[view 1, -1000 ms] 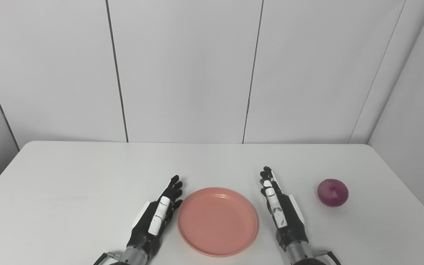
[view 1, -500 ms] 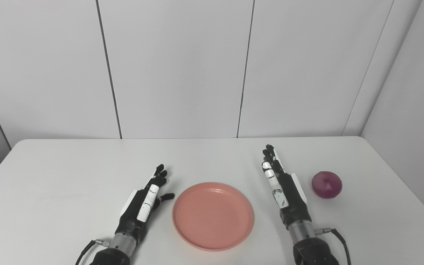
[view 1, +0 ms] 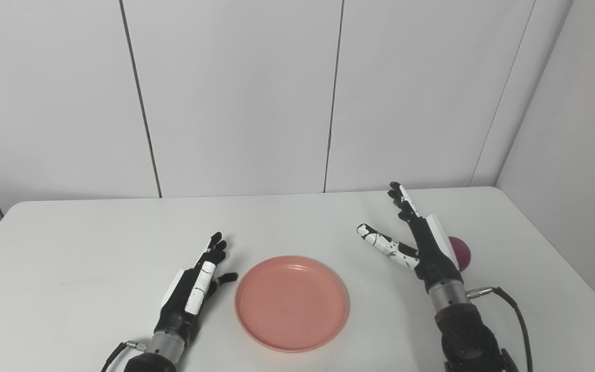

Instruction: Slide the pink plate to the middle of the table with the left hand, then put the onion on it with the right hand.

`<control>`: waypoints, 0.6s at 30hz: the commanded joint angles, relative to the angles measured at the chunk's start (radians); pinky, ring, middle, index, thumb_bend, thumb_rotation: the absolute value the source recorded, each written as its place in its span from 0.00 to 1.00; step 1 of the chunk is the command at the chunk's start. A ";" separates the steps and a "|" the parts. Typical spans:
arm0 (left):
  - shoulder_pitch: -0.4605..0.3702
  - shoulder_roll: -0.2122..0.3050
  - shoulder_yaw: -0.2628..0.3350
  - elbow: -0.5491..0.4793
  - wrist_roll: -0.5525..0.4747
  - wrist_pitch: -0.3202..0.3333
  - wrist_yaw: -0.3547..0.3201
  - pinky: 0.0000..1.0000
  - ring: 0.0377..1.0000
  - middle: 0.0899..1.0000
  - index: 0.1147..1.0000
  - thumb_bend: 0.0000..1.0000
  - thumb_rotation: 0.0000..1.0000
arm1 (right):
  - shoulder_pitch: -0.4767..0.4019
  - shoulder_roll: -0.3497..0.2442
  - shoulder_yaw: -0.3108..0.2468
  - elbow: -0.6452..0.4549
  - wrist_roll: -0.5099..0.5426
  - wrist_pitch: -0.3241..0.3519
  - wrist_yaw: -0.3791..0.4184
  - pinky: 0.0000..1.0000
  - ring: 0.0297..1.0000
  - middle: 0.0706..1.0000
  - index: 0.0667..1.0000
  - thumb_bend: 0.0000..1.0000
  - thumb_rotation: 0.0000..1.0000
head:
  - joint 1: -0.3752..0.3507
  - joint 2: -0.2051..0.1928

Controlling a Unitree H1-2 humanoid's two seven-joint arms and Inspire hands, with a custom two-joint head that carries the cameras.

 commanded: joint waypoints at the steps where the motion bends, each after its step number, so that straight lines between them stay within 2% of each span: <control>1: -0.038 -0.003 -0.006 -0.023 0.012 -0.039 0.004 1.00 1.00 1.00 1.00 0.79 1.00 | -0.052 -0.019 -0.016 -0.031 -0.016 0.029 -0.012 0.88 0.92 0.92 0.96 0.68 0.56 | 0.001 0.000; 6: -0.033 -0.008 -0.010 -0.049 0.017 -0.042 0.011 1.00 1.00 1.00 1.00 0.82 1.00 | -0.067 -0.043 -0.034 -0.029 -0.039 0.051 -0.015 0.86 0.92 0.92 0.96 0.68 0.54 | 0.002 -0.007; 9: -0.030 -0.013 -0.009 -0.065 0.016 -0.043 0.010 1.00 1.00 1.00 1.00 0.82 1.00 | -0.072 -0.055 -0.038 -0.033 -0.052 0.070 -0.014 0.89 0.93 0.93 0.96 0.68 0.54 | 0.002 -0.009; 18: -0.030 -0.038 0.011 -0.078 -0.044 -0.067 -0.014 1.00 1.00 1.00 1.00 0.82 1.00 | -0.082 -0.061 -0.049 -0.022 -0.058 0.066 -0.028 0.86 0.92 0.93 0.95 0.67 0.55 | 0.002 -0.011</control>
